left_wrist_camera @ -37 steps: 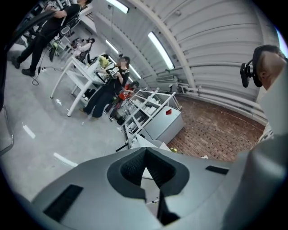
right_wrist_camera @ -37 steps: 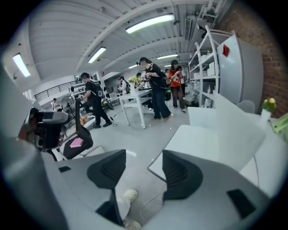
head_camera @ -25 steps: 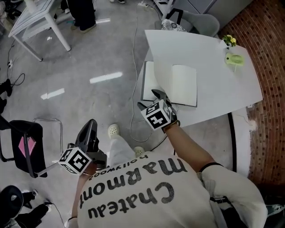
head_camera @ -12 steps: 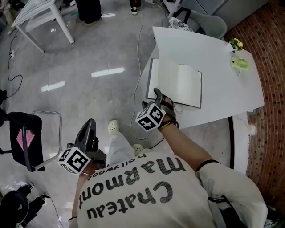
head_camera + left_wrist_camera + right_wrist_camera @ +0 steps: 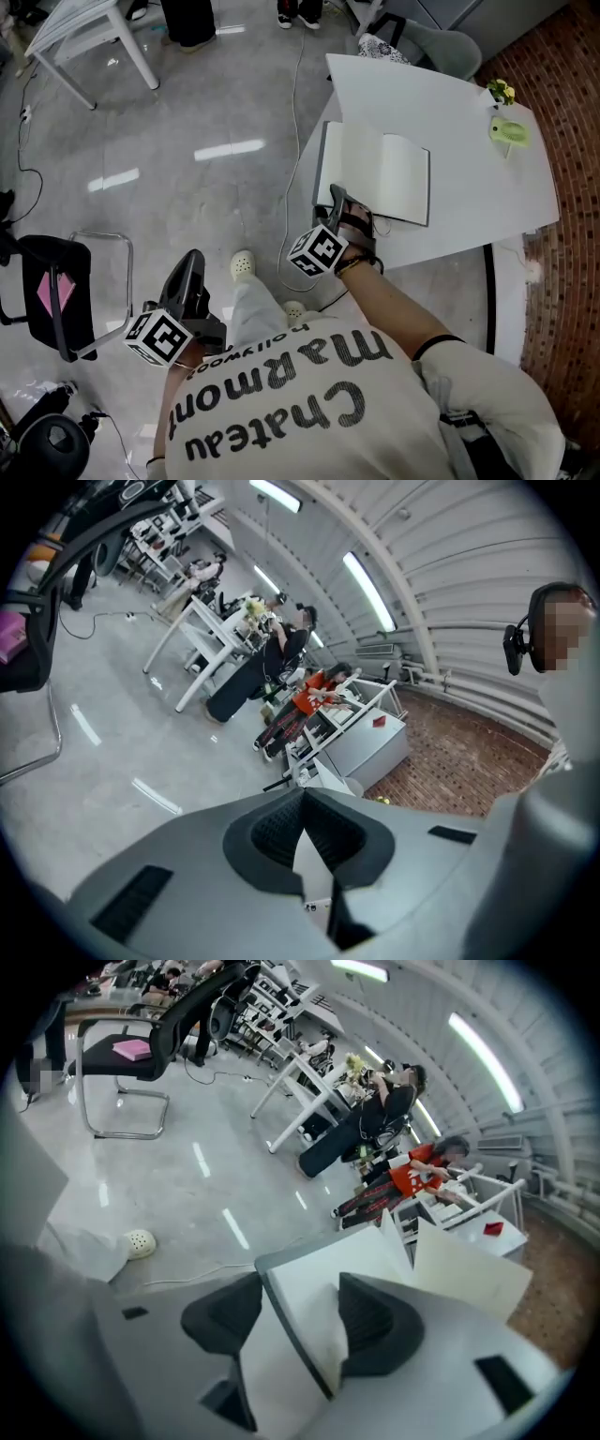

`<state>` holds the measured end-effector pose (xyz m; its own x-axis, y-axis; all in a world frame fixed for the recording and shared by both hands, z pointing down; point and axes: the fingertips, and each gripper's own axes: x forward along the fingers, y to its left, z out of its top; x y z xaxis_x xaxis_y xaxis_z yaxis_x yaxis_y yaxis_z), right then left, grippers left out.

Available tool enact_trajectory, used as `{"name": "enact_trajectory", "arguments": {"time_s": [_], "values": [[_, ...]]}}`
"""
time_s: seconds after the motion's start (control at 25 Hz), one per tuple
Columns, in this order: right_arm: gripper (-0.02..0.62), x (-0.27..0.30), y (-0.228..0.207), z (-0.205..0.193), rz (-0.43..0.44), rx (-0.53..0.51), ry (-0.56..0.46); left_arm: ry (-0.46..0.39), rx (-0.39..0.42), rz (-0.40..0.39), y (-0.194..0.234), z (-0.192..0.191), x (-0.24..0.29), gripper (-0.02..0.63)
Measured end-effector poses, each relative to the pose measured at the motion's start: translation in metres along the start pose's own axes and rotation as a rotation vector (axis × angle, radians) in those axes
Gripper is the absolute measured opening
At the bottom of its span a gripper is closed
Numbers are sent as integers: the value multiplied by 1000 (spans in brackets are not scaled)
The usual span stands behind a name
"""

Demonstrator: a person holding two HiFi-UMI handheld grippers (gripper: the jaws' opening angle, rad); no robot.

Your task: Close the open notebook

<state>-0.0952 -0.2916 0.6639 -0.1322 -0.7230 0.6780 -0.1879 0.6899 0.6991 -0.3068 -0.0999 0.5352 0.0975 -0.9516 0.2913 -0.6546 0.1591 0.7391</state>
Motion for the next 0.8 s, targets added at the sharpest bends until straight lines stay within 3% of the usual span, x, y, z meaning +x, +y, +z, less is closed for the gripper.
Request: {"name": "enact_trajectory", "arguments": {"time_s": [0.24, 0.64, 0.8], "values": [[190, -12, -7, 7, -19, 77, -52, 8, 8, -18, -2, 2, -1, 2], [93, -34, -28, 10, 36, 371, -135, 2, 30, -43, -17, 1, -11, 2], [83, -40, -41, 8, 109, 571, -169, -25, 43, -32, -19, 9, -16, 2]]}}
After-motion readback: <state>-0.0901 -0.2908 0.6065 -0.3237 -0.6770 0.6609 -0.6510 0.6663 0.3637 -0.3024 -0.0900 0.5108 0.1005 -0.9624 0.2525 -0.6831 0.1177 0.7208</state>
